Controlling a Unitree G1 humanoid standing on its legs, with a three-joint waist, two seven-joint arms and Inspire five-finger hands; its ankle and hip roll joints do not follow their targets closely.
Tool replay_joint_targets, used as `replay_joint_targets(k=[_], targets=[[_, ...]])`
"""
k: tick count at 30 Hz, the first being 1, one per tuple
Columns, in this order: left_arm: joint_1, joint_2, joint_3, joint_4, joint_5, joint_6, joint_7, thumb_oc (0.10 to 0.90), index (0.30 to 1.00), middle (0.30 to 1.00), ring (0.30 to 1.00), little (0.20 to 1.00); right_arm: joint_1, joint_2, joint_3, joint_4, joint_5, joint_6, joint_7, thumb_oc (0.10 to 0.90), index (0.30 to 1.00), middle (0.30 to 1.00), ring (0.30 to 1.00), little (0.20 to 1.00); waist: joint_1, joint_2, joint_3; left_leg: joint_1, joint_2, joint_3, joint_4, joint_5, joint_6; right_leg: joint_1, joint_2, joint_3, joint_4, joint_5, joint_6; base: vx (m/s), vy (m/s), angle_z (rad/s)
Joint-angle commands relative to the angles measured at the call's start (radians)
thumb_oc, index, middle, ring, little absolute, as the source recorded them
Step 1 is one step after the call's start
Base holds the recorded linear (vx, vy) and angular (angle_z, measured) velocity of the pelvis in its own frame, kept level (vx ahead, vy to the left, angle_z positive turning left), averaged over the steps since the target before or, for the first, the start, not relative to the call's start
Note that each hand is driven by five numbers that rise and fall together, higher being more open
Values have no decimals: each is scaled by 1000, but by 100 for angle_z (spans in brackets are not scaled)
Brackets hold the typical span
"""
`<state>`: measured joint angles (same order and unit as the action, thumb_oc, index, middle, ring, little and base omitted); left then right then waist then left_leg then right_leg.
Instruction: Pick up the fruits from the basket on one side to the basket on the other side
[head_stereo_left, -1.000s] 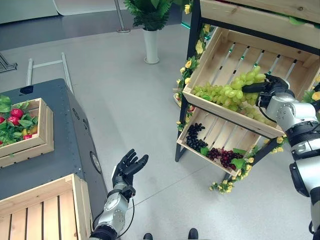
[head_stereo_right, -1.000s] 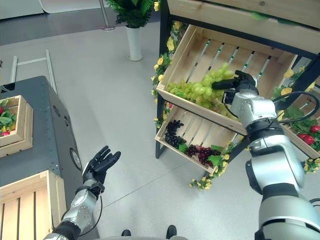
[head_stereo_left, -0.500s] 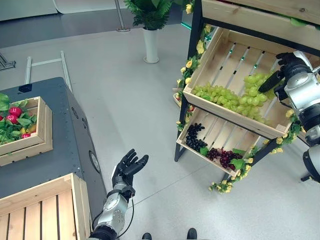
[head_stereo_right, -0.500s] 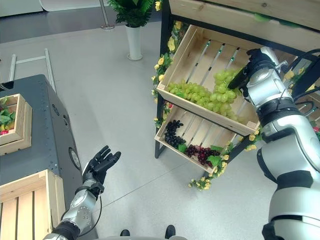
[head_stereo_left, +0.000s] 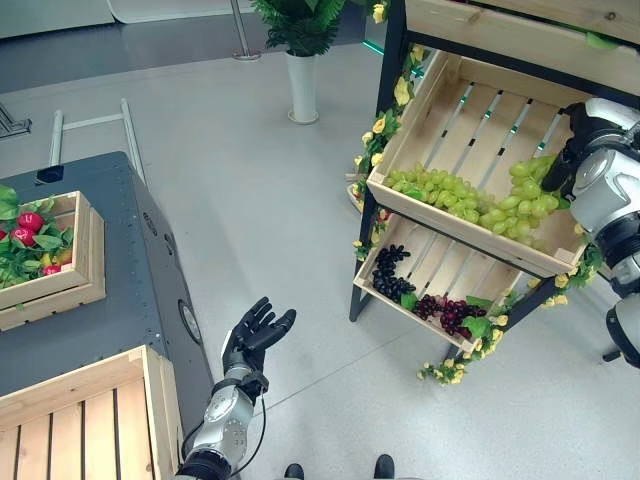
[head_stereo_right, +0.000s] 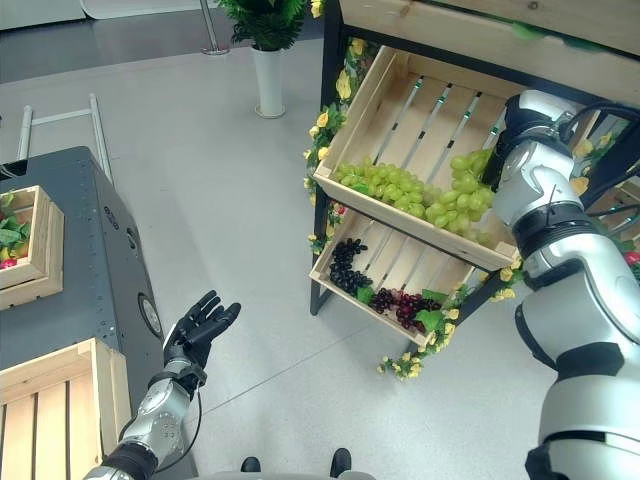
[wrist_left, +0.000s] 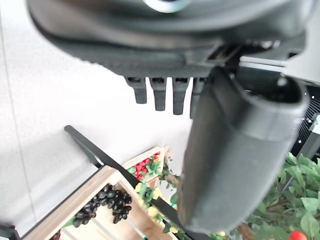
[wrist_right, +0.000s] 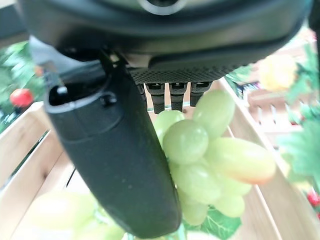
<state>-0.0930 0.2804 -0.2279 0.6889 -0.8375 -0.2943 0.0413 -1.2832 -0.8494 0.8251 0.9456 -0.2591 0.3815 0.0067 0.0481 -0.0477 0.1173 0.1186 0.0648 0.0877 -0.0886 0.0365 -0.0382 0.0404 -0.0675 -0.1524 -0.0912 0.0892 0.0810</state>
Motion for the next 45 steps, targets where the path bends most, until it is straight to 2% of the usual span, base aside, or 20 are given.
replay_joint_targets(k=[1,6,8,9,14,16,24,29,33,39,40,44,45], targets=[[-64,64,-28,-59,26,-95,-56,800,900,900,900,900,-196,-171,158,-62,-325,-251,-94,800,900,900,900,900,36,-67,-91,-17,-47,-57,1,-16,8,65,-25,16,4,-5,1,0,0,0],[-58,53,-12,-48,44,-96,-69,800,900,900,900,900,-199,-222,255,-188,-436,-439,-124,800,900,900,900,900,35,-73,-98,-19,-46,-54,1,-19,9,63,-27,13,4,-7,6,0,0,0],[-58,51,-9,-53,49,-88,-65,800,900,900,900,900,-186,-226,250,-190,-432,-472,-149,800,900,900,900,900,35,-75,-99,-18,-45,-54,1,-20,9,64,-27,12,4,-8,6,0,0,0],[-61,48,-8,-45,53,-89,-66,800,900,900,900,900,-182,-230,247,-187,-453,-524,-170,800,900,900,900,900,35,-76,-101,-19,-45,-56,1,-21,10,63,-26,10,4,-8,7,0,0,0],[-56,45,-5,-45,62,-85,-66,800,900,900,900,900,-176,-243,239,-176,-505,-562,-280,800,900,900,900,900,39,-78,-103,-18,-44,-60,1,-22,9,66,-26,5,4,-10,8,11,-7,5],[-50,44,-1,-46,63,-88,-72,800,900,900,900,900,-146,-251,212,-164,-562,-558,-299,800,900,900,900,900,41,-76,-103,-19,-45,-63,1,-24,11,66,-26,4,4,-11,7,3,-4,6],[-45,45,7,-54,62,-82,-73,800,900,900,900,900,-109,-264,205,-181,-637,-510,-233,800,900,900,900,900,38,-71,-104,-16,-44,-62,1,-25,12,68,-27,1,4,-13,8,-1,-1,1],[-40,46,11,-56,60,-81,-76,800,900,900,900,900,-96,-260,214,-152,-637,-439,-116,800,900,900,900,900,36,-69,-104,-15,-44,-61,1,-25,12,69,-26,4,4,-12,7,0,0,0],[-42,47,9,-57,56,-81,-72,800,900,900,900,900,-96,-252,212,-124,-601,-412,-81,800,900,900,900,900,35,-66,-101,-14,-43,-60,1,-23,12,70,-27,6,4,-12,6,0,0,0],[-38,46,13,-55,57,-85,-75,800,900,900,900,900,-93,-242,157,-131,-465,-383,-173,800,900,900,900,900,34,-63,-99,-13,-43,-60,1,-23,12,70,-26,9,4,-12,4,0,0,0],[-33,46,15,-57,58,-87,-71,800,900,900,900,900,-72,-243,117,-158,-399,-367,-219,800,900,900,900,900,30,-61,-100,-13,-44,-59,1,-25,13,70,-26,11,4,-13,4,0,0,0],[-25,46,22,-59,57,-82,-66,800,900,900,900,900,3,-247,3,-235,-324,-339,-324,800,900,900,900,900,22,-54,-99,-9,-46,-58,1,-30,14,73,-26,14,4,-15,4,0,0,0],[-21,41,25,-56,56,-79,-63,800,900,900,900,900,54,-243,-60,-274,-303,-320,-375,800,900,900,900,900,17,-50,-98,-8,-46,-55,1,-32,15,73,-26,15,4,-15,5,0,0,0]])
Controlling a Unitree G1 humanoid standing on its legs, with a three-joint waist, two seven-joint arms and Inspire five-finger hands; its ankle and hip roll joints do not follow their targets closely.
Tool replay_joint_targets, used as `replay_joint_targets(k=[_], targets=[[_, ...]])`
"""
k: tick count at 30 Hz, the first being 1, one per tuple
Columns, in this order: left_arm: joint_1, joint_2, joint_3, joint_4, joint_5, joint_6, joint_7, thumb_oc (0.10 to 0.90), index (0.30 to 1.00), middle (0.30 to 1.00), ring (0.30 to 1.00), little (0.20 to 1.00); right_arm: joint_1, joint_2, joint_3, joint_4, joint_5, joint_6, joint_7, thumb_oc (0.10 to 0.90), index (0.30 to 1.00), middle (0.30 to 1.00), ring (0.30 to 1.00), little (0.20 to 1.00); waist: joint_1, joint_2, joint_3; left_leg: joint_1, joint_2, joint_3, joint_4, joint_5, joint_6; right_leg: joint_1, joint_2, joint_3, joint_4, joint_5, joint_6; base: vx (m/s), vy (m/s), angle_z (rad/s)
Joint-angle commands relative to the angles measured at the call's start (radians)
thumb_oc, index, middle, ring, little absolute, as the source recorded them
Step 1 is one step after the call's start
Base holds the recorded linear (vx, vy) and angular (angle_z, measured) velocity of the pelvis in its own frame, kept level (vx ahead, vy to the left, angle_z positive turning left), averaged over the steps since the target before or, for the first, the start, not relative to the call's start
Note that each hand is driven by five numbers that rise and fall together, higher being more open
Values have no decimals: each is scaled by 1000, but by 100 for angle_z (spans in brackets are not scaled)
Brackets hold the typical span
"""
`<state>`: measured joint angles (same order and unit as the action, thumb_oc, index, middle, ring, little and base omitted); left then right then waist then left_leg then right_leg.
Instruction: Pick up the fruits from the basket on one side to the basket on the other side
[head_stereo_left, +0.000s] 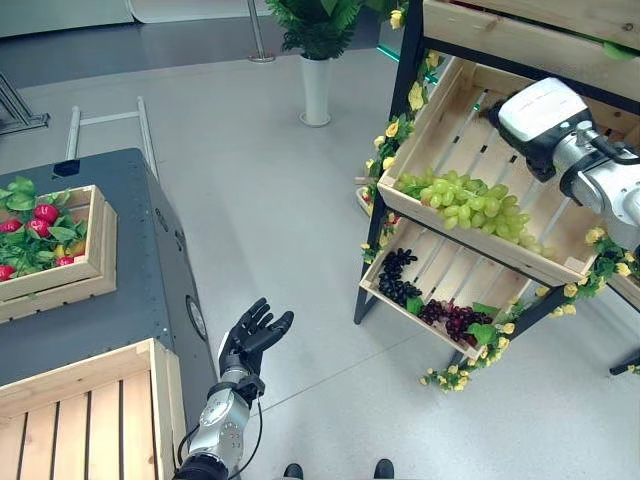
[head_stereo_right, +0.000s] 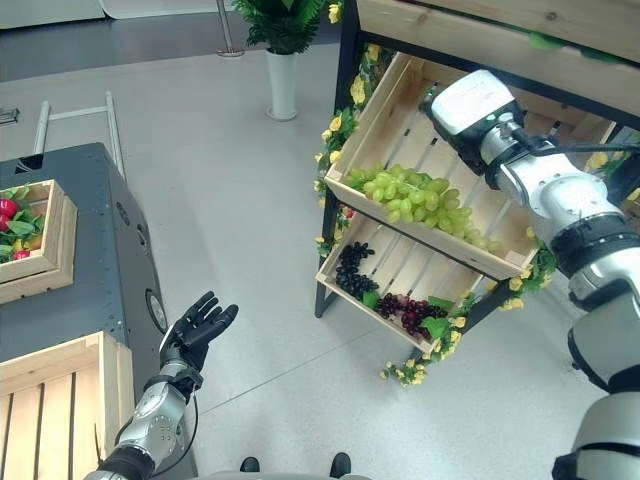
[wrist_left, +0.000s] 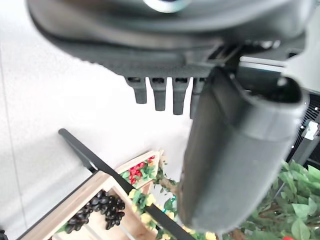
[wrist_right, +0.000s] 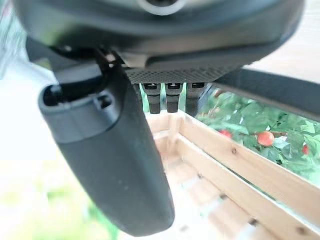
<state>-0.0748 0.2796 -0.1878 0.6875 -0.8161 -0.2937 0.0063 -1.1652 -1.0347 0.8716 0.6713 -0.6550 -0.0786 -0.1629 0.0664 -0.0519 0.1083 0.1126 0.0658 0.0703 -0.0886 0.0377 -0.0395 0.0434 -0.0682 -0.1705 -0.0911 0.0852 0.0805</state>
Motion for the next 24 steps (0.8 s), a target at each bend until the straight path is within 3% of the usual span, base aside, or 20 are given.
replay_joint_targets(k=[1,4,10,18,24], targets=[[-38,43,-16,-52,34,-81,-28,800,900,900,900,900,-47,-56,-126,-12,92,145,-211,800,900,900,900,900,-2,-46,-89,-2,-47,-37,1,-34,17,70,-26,34,4,-11,5,0,0,0],[-23,35,-10,-32,32,-83,-26,800,900,900,900,900,119,-31,-297,-121,117,147,-301,800,900,900,900,900,-16,-33,-85,2,-47,-34,1,-38,22,70,-25,42,5,-14,6,0,0,0],[9,14,2,-11,25,-75,-3,800,900,900,900,900,382,51,-521,-331,126,118,-332,800,900,900,900,900,-38,-20,-76,10,-45,-23,1,-44,29,70,-24,58,7,-17,6,-3,-3,-2],[23,-17,27,20,29,-90,36,800,900,900,900,900,568,158,-649,-549,235,51,-276,800,900,900,900,900,-69,-10,-71,13,-42,-2,1,-47,32,64,-23,79,8,-15,3,-7,-3,-7],[51,-53,46,42,48,-104,81,800,900,900,900,900,746,247,-757,-760,264,-51,-290,800,900,900,900,900,-85,-3,-73,12,-43,10,1,-48,35,58,-23,87,9,-10,6,-18,1,-4]])
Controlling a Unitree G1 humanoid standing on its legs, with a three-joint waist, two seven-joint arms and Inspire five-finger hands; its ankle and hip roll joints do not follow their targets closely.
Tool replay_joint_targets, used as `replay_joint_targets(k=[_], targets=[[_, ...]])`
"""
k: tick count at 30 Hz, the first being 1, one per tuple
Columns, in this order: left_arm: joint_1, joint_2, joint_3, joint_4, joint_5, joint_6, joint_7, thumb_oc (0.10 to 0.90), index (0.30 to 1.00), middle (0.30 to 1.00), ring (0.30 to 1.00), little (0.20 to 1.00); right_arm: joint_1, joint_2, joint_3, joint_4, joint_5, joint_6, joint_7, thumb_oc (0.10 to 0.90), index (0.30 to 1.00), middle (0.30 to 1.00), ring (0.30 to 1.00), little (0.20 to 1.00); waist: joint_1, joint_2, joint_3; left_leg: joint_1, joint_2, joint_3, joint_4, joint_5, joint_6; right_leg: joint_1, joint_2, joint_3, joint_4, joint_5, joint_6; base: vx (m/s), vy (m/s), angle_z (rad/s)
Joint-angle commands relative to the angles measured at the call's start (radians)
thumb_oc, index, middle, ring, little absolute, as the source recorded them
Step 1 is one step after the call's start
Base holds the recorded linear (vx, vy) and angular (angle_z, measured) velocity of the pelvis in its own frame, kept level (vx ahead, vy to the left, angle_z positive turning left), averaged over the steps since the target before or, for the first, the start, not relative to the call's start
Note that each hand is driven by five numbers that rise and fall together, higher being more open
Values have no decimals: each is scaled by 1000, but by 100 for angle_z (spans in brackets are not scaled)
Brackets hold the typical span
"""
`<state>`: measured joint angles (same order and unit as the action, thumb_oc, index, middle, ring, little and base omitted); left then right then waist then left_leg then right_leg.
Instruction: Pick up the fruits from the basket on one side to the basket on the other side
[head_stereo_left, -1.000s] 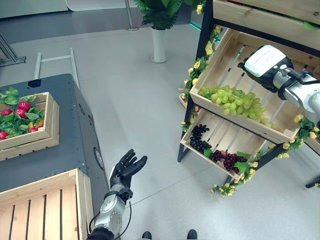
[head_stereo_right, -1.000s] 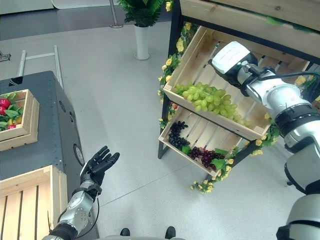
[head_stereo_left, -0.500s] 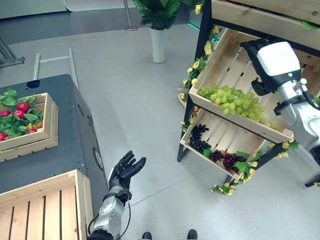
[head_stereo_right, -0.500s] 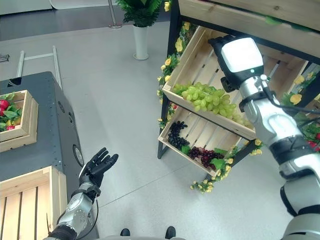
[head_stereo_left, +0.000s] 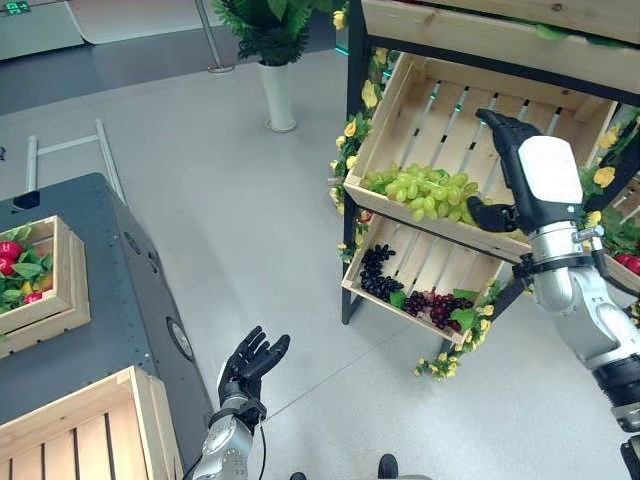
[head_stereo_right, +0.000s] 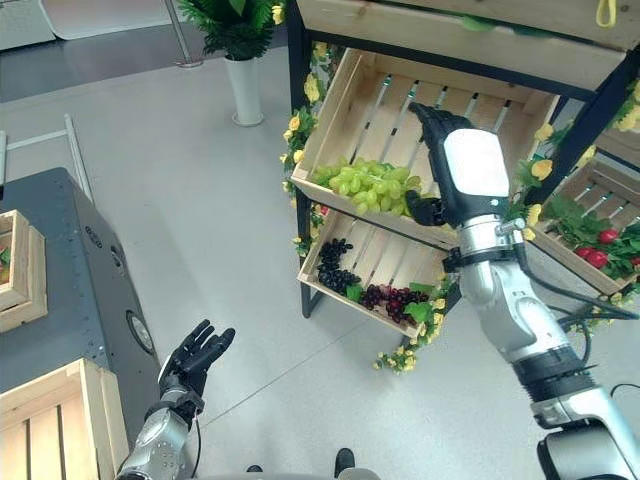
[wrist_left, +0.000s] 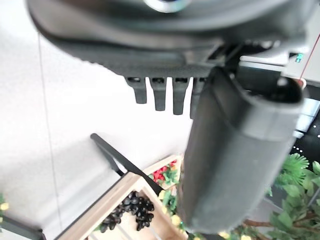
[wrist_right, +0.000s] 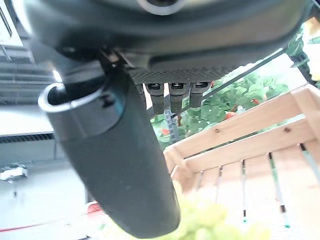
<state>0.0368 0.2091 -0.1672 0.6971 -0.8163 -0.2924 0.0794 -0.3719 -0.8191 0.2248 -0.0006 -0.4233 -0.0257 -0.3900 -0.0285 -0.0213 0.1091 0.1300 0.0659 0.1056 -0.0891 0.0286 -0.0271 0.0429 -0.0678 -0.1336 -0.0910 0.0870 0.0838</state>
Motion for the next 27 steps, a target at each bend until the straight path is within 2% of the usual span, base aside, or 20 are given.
replay_joint_targets(k=[1,7,8,11,13,14,15,16,18,19,21,23,27], targets=[[-58,12,28,34,55,-106,11,800,900,900,900,900,-27,48,-114,-107,31,-115,-68,800,900,900,900,900,8,-33,-72,-10,-44,-23,2,-29,23,52,-25,50,10,-3,2,-16,11,-5],[-23,-20,35,50,78,-111,50,800,900,900,900,900,124,165,-101,-203,61,-223,-46,800,900,900,900,900,12,-25,-71,-18,-58,-28,2,-30,36,46,-30,42,32,-12,6,-25,12,-5],[-13,-24,30,57,103,-102,57,800,900,900,900,900,162,187,-88,-211,64,-241,-37,800,900,900,900,900,17,-22,-71,-19,-64,-42,2,-37,44,45,-30,39,57,-33,8,-34,-5,1],[5,-33,9,70,140,-78,78,800,900,900,900,900,198,237,-44,-210,75,-260,-6,800,900,900,900,900,23,-17,-51,-26,-75,-58,2,-25,66,-4,-35,29,197,-30,21,-32,-34,1],[11,-31,-3,76,158,-64,77,800,900,900,900,900,219,262,-11,-197,76,-276,-1,800,900,900,900,900,20,-11,-35,-32,-82,-90,2,-12,81,-55,-27,61,303,-17,28,-33,-107,3],[9,-28,-9,86,181,-52,72,800,900,900,900,900,234,268,5,-190,56,-274,-8,800,900,900,900,900,14,-7,-27,-35,-86,-121,2,-5,86,-78,-16,104,332,-7,26,16,-165,20],[5,-23,-17,100,210,-36,59,800,900,900,900,900,250,269,19,-183,41,-267,-24,800,900,900,900,900,5,-4,-21,-37,-90,-163,2,1,89,-92,-2,155,331,-3,20,23,-175,34],[3,-21,-19,105,218,-30,61,800,900,900,900,900,254,269,23,-181,42,-271,-23,800,900,900,900,900,0,-3,-20,-37,-91,-177,2,3,90,-94,1,166,330,-4,19,37,-254,77],[-20,-7,-39,143,250,5,75,800,900,900,900,900,275,261,42,-193,28,-263,-20,800,900,900,900,900,-32,-3,-16,-46,-91,-246,2,2,86,-92,19,281,244,-2,11,33,-308,142],[-30,-4,-39,152,246,18,85,800,900,900,900,900,273,260,49,-194,39,-263,-7,800,900,900,900,900,-37,1,-13,-48,-82,-256,2,1,80,-88,30,294,233,-26,5,-8,-329,158],[-45,-12,-28,193,232,25,131,800,900,900,900,900,248,266,83,-195,61,-240,38,800,900,900,900,900,-25,-5,-13,-57,-57,-262,2,3,57,-59,28,275,181,-56,-5,-66,-295,97],[-52,-20,-14,232,231,30,159,800,900,900,900,900,218,270,120,-182,80,-204,51,800,900,900,900,900,-14,-17,-13,-81,-33,-255,4,23,32,-43,38,269,137,-50,-13,-94,-297,45],[-51,-45,13,298,230,27,179,800,900,900,900,900,180,273,201,-118,72,-177,84,800,900,900,900,900,14,-38,-2,-121,17,-243,22,52,-12,-3,50,229,66,-39,-36,-61,-302,34]])
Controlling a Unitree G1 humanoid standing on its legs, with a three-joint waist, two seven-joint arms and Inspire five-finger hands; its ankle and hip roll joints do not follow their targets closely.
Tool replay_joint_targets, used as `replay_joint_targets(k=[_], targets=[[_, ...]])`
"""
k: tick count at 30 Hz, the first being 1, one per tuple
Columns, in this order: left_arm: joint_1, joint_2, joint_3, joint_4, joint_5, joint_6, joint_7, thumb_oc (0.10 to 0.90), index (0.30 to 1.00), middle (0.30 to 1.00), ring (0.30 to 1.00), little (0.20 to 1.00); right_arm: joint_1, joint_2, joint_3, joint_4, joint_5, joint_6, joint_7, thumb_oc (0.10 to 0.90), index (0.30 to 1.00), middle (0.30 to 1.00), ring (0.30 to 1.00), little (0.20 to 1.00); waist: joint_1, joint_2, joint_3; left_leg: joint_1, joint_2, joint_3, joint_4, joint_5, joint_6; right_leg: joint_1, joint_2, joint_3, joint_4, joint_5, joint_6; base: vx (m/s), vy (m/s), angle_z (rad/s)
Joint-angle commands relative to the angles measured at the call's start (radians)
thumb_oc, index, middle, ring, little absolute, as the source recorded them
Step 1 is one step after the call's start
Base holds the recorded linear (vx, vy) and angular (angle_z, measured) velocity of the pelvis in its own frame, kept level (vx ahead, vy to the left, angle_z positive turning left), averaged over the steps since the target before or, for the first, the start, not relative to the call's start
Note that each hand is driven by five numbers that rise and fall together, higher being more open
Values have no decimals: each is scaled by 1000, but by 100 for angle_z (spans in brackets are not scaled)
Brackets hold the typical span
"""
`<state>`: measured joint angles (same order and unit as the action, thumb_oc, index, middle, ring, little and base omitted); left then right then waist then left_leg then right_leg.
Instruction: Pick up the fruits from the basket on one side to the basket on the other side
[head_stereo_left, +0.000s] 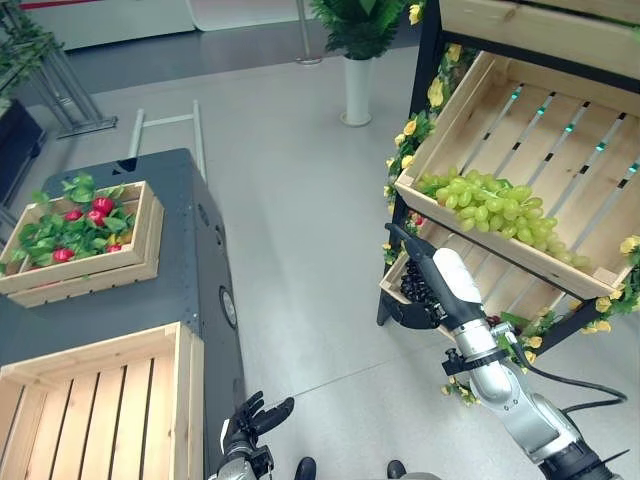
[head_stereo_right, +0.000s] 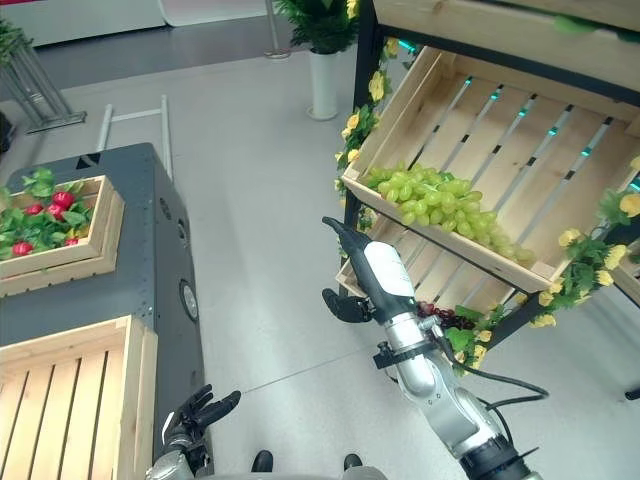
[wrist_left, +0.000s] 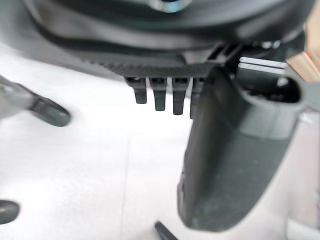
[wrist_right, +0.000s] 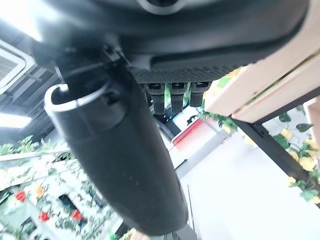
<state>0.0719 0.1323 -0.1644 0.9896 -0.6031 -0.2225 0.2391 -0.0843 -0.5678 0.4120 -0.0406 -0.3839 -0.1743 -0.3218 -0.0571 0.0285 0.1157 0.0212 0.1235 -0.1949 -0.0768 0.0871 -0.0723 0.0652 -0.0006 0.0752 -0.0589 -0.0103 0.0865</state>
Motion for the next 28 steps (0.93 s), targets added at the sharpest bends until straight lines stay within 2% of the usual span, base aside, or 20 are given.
replay_joint_targets(k=[1,5,6,8,9,10,11,12,13,15,18,19,21,26,28], targets=[[-85,27,16,6,18,-44,25,800,900,900,900,900,-111,21,36,-51,47,-37,33,800,900,900,900,900,51,-91,-5,-22,-28,62,11,6,23,-16,-18,7,13,66,-41,-71,-205,22],[-93,20,28,8,50,-52,8,800,900,900,900,900,-78,24,112,95,56,-34,72,800,900,900,900,900,67,-88,-2,-69,-13,91,8,45,0,12,-17,-35,-25,70,-47,-69,-126,12],[-97,22,13,0,110,-40,-16,800,900,900,900,900,-43,19,122,146,67,-30,67,800,900,900,900,900,61,-86,-1,-72,-15,147,21,34,-3,23,-22,-65,-28,61,-46,-103,-75,44],[-104,29,-38,3,198,-35,-57,800,900,900,900,900,2,29,111,263,93,-34,69,800,900,900,900,900,39,-90,-5,-81,-31,246,136,-9,-2,12,-44,-125,-28,68,-49,-140,-31,83],[-104,30,-51,6,199,-35,-62,800,900,900,900,900,8,34,111,297,87,-33,72,800,900,900,900,900,34,-92,-6,-82,-41,261,176,-23,0,9,-50,-137,-28,72,-51,-146,9,117],[-101,27,-67,20,198,-43,-67,800,900,900,900,900,14,49,119,377,72,-42,68,800,900,900,900,900,27,-97,-6,-79,-80,265,254,-60,12,2,-61,-154,-24,81,-52,-105,23,97],[-99,26,-70,29,195,-48,-68,800,900,900,900,900,13,58,125,417,55,-40,62,800,900,900,900,900,26,-95,-6,-71,-99,254,258,-80,21,-2,-62,-157,-20,83,-50,-102,61,92],[-98,27,-72,46,203,-51,-68,800,900,900,900,900,4,79,142,497,84,-17,85,800,900,900,900,900,25,-82,-7,-34,-117,227,194,-104,37,-9,-54,-157,-13,82,-45,-44,87,58],[-101,32,-76,58,211,-45,-67,800,900,900,900,900,0,105,144,564,150,-8,105,800,900,900,900,900,23,-70,-15,2,-110,216,101,-93,42,-10,-42,-149,-12,76,-45,-19,101,46],[-120,40,-95,105,261,-42,-62,800,900,900,900,900,-2,182,127,719,179,18,111,800,900,900,900,900,29,-59,-33,31,-115,193,12,-64,51,-10,-34,-149,-17,79,-38,-20,59,42],[-148,39,-129,159,267,-54,-58,800,900,900,900,900,-23,275,102,978,319,68,107,800,900,900,900,900,47,-53,-52,28,-133,148,-10,-57,67,-15,-28,-145,-24,83,-33,-35,44,31],[-149,40,-140,179,275,-60,-79,800,900,900,900,900,-28,300,82,1061,300,70,118,800,900,900,900,900,50,-51,-53,34,-137,147,-10,-60,72,-15,-29,-143,-25,86,-32,-10,84,19],[-144,36,-159,189,301,-61,-96,800,900,900,900,900,-29,316,84,1120,217,96,129,800,900,900,900,900,53,-50,-58,39,-140,151,-10,-61,77,-14,-30,-135,-28,90,-31,-27,82,11],[-118,34,-203,198,376,-85,-125,800,900,900,900,900,-36,315,67,1175,218,150,152,800,900,900,900,900,65,-51,-67,53,-144,158,-10,-61,84,0,-28,-133,-28,96,-31,10,47,-3],[-115,38,-215,194,405,-97,-126,800,900,900,900,900,-33,316,61,1177,229,152,151,800,900,900,900,900,64,-52,-67,56,-143,163,-10,-62,86,2,-29,-130,-28,97,-31,0,0,0]])
